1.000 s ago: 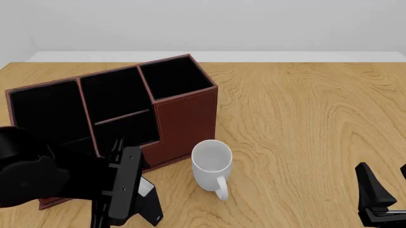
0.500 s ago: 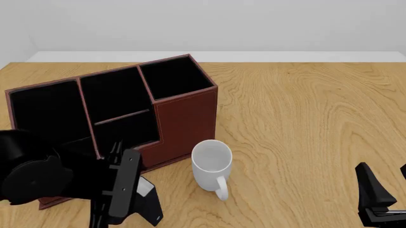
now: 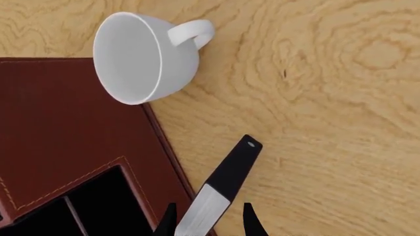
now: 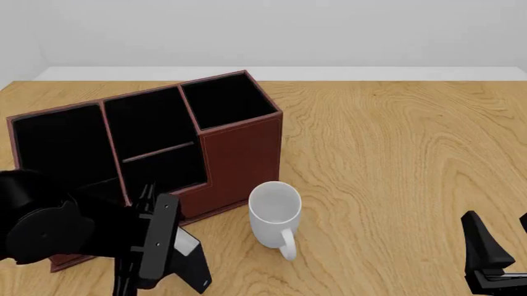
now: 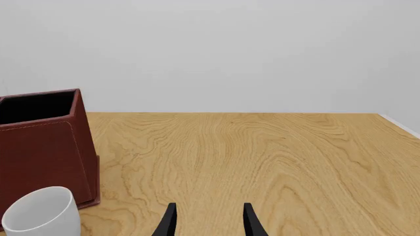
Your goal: Pick up the book and place it in the front compartment of the caddy.
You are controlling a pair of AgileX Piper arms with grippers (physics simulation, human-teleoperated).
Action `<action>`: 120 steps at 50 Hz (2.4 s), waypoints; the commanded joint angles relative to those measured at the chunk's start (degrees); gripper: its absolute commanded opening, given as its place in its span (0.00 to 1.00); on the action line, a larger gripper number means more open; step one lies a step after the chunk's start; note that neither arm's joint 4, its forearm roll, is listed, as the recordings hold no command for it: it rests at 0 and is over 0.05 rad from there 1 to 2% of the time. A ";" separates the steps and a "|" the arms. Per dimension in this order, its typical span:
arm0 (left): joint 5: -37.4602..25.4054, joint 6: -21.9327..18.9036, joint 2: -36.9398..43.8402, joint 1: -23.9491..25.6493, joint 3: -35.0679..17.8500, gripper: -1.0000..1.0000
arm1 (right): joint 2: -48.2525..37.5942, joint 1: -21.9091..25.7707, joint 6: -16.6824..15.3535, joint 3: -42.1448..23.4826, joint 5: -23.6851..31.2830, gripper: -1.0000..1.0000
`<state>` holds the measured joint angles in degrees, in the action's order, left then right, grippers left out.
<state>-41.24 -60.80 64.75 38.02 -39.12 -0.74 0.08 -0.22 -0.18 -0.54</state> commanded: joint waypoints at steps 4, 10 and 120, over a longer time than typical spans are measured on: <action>0.43 0.28 0.37 -0.56 0.86 1.00 | -0.01 0.01 0.00 0.00 0.00 1.00; 0.53 0.64 1.14 -0.97 0.51 1.00 | 0.00 0.00 0.00 0.00 0.00 1.00; -11.82 13.42 -5.74 2.14 -13.34 0.00 | 0.01 0.01 -0.01 0.00 0.00 1.00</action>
<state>-52.69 -46.25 60.30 40.27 -51.60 -0.74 0.09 -0.22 -0.18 -0.54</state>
